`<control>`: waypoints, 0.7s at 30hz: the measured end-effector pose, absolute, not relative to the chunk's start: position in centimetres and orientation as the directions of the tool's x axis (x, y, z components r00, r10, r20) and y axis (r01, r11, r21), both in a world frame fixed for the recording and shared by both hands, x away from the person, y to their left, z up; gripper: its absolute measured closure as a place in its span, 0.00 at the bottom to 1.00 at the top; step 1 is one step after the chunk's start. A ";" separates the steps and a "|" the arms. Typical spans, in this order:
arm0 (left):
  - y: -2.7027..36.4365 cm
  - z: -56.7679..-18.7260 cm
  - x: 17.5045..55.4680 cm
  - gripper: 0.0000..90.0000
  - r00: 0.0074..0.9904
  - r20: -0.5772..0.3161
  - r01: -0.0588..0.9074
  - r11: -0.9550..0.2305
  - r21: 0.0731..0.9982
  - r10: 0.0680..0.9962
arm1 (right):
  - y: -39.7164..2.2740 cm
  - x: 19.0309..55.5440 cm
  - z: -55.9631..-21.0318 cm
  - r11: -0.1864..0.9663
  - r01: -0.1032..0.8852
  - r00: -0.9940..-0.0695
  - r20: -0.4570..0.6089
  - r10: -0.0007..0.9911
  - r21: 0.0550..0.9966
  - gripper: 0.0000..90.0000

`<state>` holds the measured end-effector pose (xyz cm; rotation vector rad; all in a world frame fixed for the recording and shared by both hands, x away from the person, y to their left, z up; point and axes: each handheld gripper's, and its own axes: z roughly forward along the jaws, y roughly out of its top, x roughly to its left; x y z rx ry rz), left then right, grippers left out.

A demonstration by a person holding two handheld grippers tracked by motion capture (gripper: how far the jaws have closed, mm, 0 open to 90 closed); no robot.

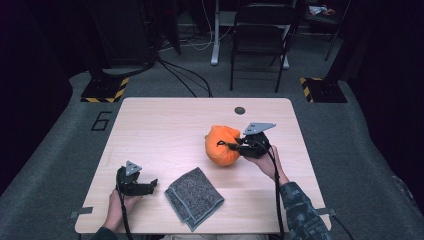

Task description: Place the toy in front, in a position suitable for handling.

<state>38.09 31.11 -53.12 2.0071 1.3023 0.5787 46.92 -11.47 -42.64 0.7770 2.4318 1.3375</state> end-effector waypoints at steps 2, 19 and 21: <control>31.1 -53.1 38.1 0.06 0.404 0.008 0.619 -0.279 0.734 0.915 | -11.2 47.3 -43.2 0.456 0.323 -0.832 0.019 0.555 0.829 0.79; 31.1 -53.1 38.1 0.06 0.403 0.007 0.619 -0.278 0.734 0.915 | -11.5 46.6 -43.7 0.497 0.401 -0.800 0.030 0.599 0.769 0.18; 31.1 -53.1 38.0 0.06 0.405 0.007 0.623 -0.281 0.730 0.915 | -11.5 45.9 -43.3 0.493 0.398 -0.797 0.026 0.603 0.774 0.16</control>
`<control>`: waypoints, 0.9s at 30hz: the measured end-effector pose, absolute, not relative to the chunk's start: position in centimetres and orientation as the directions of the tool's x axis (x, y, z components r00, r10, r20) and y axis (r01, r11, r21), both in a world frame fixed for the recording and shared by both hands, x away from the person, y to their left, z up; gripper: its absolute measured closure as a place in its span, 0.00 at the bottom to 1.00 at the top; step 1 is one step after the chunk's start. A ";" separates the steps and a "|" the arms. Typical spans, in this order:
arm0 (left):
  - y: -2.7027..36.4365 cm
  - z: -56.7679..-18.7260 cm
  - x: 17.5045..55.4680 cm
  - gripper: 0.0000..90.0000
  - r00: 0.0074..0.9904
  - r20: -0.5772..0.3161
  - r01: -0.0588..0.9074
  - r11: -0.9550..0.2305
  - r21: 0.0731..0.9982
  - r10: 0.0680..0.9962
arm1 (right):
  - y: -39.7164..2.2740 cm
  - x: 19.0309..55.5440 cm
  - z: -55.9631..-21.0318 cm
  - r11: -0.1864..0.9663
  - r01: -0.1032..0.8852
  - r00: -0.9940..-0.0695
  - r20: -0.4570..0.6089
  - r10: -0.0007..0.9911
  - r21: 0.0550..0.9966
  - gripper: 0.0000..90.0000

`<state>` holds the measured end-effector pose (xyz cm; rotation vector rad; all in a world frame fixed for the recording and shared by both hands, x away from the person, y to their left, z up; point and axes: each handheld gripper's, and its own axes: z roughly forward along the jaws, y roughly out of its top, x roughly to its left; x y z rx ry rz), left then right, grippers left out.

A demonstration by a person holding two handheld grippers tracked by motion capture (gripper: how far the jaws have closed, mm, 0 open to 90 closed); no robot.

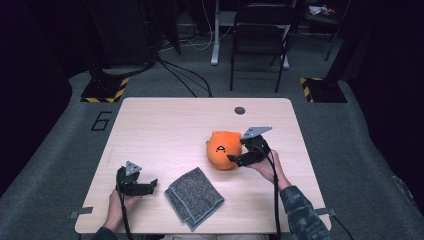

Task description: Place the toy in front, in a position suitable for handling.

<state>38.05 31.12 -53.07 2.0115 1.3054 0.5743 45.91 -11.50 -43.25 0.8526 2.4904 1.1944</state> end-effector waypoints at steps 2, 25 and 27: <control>31.1 -53.1 38.1 0.06 0.403 0.007 0.619 -0.278 0.734 0.915 | -11.4 45.1 -42.8 0.484 0.396 -0.797 0.030 0.604 0.781 0.15; 31.1 -53.1 38.0 0.06 0.404 0.008 0.621 -0.280 0.732 0.915 | -0.6 38.2 -47.5 0.667 0.334 -0.903 0.023 0.429 0.666 0.10; 31.1 -53.1 38.0 0.06 0.405 0.006 0.623 -0.281 0.730 0.914 | 0.4 38.0 -48.3 0.692 0.321 -0.912 0.014 0.410 0.647 0.09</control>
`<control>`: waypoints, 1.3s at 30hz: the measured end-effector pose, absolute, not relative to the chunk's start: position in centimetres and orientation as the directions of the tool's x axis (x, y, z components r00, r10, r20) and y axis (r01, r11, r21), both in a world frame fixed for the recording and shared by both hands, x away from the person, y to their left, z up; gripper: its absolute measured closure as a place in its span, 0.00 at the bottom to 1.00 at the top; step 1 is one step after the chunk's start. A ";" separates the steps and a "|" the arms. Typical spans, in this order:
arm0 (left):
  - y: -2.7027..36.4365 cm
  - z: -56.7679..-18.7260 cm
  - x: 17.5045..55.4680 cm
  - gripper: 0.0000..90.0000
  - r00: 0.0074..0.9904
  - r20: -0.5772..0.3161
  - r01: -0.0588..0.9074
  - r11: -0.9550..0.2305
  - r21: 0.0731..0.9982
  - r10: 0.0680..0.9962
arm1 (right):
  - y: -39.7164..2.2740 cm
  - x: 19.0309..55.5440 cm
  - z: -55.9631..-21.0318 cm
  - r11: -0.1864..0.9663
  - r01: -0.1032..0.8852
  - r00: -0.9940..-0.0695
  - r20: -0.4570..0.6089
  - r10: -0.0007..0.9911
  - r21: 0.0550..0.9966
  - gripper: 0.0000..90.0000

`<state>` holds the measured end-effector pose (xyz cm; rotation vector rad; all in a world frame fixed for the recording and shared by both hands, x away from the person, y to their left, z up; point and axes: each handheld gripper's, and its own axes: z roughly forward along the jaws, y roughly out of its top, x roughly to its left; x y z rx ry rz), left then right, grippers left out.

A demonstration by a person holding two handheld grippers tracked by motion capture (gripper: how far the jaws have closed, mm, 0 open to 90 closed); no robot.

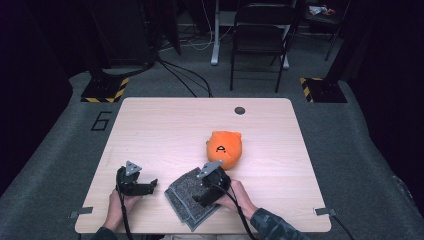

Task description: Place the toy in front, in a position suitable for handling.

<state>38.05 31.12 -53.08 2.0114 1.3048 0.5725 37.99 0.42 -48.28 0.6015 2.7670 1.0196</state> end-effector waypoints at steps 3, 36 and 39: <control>31.1 -53.1 38.0 0.06 0.405 0.008 0.623 -0.282 0.730 0.914 | 1.9 37.9 -49.2 0.724 0.300 -0.921 -0.010 0.390 0.622 0.07; 31.1 -53.1 38.0 0.06 0.403 0.004 0.623 -0.278 0.731 0.915 | 0.0 36.1 -48.8 0.708 0.288 -0.930 0.013 0.366 0.644 0.83; 31.1 -53.1 38.0 0.06 0.403 0.004 0.624 -0.278 0.731 0.915 | -1.0 35.6 -48.5 0.714 0.288 -0.929 0.006 0.370 0.638 0.83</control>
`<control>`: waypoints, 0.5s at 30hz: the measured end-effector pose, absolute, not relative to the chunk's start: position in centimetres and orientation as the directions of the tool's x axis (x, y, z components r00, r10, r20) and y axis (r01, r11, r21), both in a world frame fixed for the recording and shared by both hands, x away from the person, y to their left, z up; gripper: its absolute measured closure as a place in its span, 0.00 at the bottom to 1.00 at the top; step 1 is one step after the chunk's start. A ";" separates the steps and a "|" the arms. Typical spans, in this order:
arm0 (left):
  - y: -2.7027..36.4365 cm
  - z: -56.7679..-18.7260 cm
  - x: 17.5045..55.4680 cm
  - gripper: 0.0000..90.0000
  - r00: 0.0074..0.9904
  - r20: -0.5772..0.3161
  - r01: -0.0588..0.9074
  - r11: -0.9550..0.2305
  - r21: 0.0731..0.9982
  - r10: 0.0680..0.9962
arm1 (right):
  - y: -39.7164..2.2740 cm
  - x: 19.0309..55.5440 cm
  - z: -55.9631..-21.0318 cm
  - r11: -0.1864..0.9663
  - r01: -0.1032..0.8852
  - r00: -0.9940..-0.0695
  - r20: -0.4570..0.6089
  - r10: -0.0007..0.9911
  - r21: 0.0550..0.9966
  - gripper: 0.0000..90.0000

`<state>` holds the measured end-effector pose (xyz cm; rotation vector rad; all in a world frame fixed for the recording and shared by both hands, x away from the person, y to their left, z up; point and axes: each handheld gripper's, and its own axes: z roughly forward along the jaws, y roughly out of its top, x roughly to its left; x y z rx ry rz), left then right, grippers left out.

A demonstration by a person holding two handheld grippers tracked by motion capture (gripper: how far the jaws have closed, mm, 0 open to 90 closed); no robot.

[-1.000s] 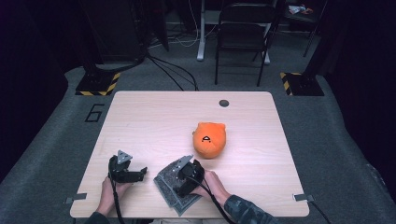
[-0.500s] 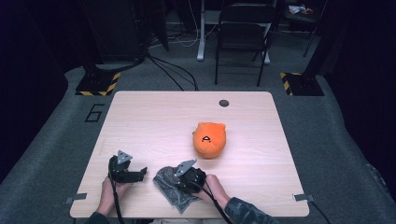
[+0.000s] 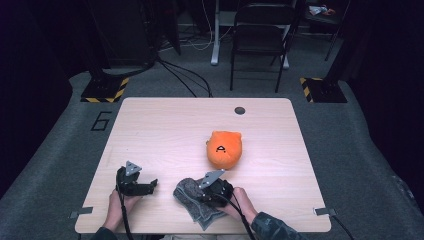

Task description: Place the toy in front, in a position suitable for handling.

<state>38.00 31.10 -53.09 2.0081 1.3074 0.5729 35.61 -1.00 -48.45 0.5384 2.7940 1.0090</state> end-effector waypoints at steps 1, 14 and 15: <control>31.1 -53.1 38.0 0.06 0.403 0.005 0.624 -0.279 0.731 0.915 | -1.4 35.4 -48.3 0.718 0.290 -0.928 0.003 0.373 0.633 0.83; 31.1 -53.1 38.0 0.06 0.403 0.005 0.623 -0.278 0.731 0.915 | -8.0 33.6 -47.2 0.726 0.348 -0.888 -0.040 0.459 0.593 0.82; 31.1 -53.1 38.0 0.06 0.403 0.005 0.624 -0.278 0.731 0.915 | -8.6 33.5 -47.3 0.721 0.362 -0.880 -0.038 0.474 0.591 0.82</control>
